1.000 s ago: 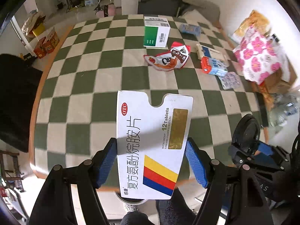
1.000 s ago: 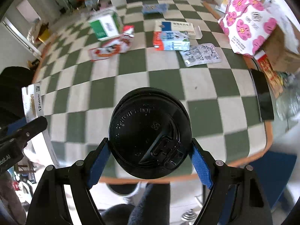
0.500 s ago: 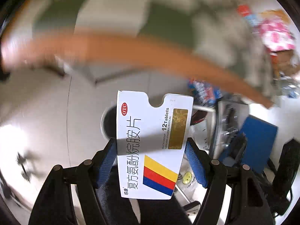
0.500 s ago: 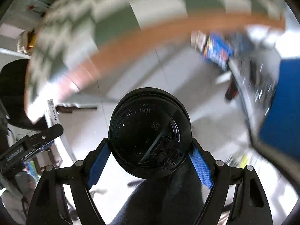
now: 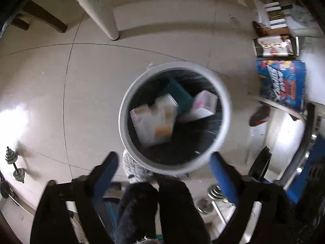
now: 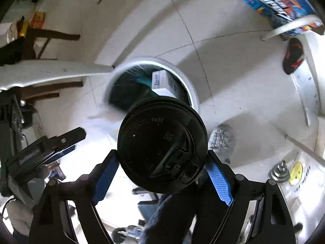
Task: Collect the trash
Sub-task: 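Open both tools over the bin, dropping the box and lid, then move both tools back over the table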
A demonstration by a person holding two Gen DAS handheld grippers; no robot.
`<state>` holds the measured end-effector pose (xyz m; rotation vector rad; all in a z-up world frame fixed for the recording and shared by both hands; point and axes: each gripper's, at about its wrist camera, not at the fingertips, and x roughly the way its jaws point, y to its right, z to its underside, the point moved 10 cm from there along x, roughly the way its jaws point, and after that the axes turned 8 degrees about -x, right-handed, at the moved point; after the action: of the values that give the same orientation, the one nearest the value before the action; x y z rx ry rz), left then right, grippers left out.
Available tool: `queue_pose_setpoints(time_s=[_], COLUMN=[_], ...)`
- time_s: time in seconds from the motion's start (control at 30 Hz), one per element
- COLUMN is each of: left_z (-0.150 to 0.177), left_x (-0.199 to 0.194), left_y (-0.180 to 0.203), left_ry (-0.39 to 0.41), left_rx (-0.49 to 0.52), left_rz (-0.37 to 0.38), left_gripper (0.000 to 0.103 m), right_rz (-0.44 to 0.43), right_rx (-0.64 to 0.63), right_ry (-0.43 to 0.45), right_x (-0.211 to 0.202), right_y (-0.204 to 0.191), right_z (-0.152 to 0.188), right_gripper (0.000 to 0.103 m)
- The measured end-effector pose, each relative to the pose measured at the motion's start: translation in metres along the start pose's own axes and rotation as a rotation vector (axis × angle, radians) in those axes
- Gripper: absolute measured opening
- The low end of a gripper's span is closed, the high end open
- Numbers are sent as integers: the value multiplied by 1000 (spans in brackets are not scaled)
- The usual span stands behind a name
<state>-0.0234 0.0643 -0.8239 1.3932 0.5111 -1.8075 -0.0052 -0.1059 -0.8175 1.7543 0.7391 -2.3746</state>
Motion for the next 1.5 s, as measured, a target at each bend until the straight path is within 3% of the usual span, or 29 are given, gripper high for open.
queue_pose_setpoints(time_s=[0.17, 0.23, 0.5, 0.63, 0.8, 1.03, 1.5], left_z=[-5, -7, 6, 19, 40, 68, 137], left_x=[9, 7, -23, -44, -82, -154, -296], left_y=[-17, -29, -45, -42, -29, -14, -2], left_ry=[90, 133, 178, 179, 189, 234, 297], left_rx=[27, 38, 71, 78, 70, 86, 136], left_rz=[-69, -109, -217, -233, -211, -172, -131], left_gripper=[101, 101, 101, 101, 101, 101, 101], right_rz=[-8, -5, 120, 227, 277, 297, 257], right_rx=[-77, -104, -178, -207, -222, -255, -256], right_ry=[-39, -60, -40, 5, 45, 111, 186], right_x=[46, 54, 41, 11, -37, -119, -278], right_y=[-8, -11, -10, -7, -16, -44, -102], right_z=[-8, -6, -2, -4, 2, 20, 85], right_gripper=[93, 103, 103, 103, 103, 103, 103])
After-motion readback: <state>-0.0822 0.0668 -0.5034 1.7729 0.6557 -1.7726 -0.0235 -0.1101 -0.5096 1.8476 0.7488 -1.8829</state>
